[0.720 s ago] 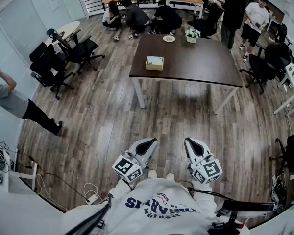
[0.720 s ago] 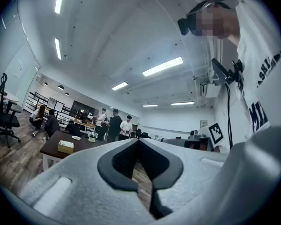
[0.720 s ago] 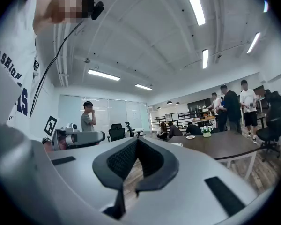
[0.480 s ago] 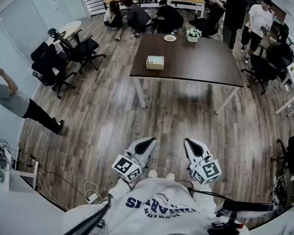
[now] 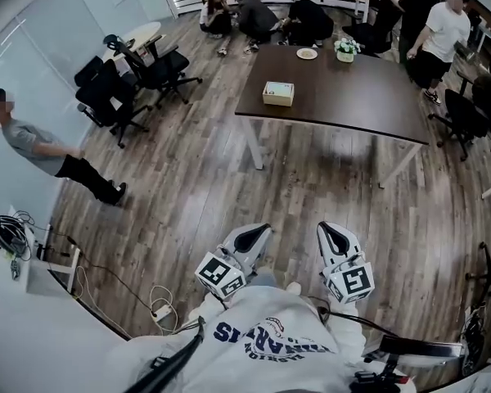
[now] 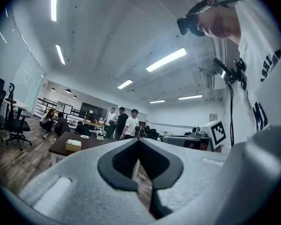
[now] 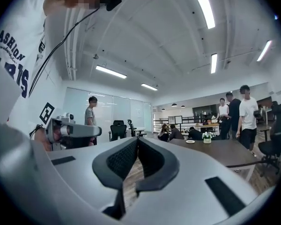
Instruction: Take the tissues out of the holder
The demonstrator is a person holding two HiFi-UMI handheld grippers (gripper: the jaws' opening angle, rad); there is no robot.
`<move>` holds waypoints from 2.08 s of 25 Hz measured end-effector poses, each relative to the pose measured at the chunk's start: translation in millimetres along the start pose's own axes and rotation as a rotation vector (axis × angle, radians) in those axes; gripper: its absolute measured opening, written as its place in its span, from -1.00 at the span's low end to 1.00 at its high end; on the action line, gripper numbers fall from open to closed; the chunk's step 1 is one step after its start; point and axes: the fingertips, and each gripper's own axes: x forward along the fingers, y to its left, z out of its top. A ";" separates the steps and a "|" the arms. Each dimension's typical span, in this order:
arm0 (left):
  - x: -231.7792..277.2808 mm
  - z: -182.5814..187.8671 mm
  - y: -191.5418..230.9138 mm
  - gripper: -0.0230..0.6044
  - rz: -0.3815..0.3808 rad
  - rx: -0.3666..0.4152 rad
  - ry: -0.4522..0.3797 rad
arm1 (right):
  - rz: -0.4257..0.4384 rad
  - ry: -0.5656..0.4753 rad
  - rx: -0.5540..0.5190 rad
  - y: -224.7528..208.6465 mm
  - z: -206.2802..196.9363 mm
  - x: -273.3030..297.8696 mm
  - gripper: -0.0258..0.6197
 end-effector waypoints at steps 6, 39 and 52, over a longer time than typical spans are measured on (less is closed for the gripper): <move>17.5 0.6 7.3 -0.91 0.017 -0.004 0.011 | 0.004 0.009 0.034 -19.2 -1.1 5.0 -0.89; 261.1 49.0 321.7 -0.91 -0.214 0.081 -0.008 | -0.166 0.129 0.029 -201.0 -4.5 310.7 -0.89; 339.0 44.5 376.7 -0.91 -0.157 0.030 0.005 | -0.188 0.127 0.049 -306.1 -8.6 361.7 -0.89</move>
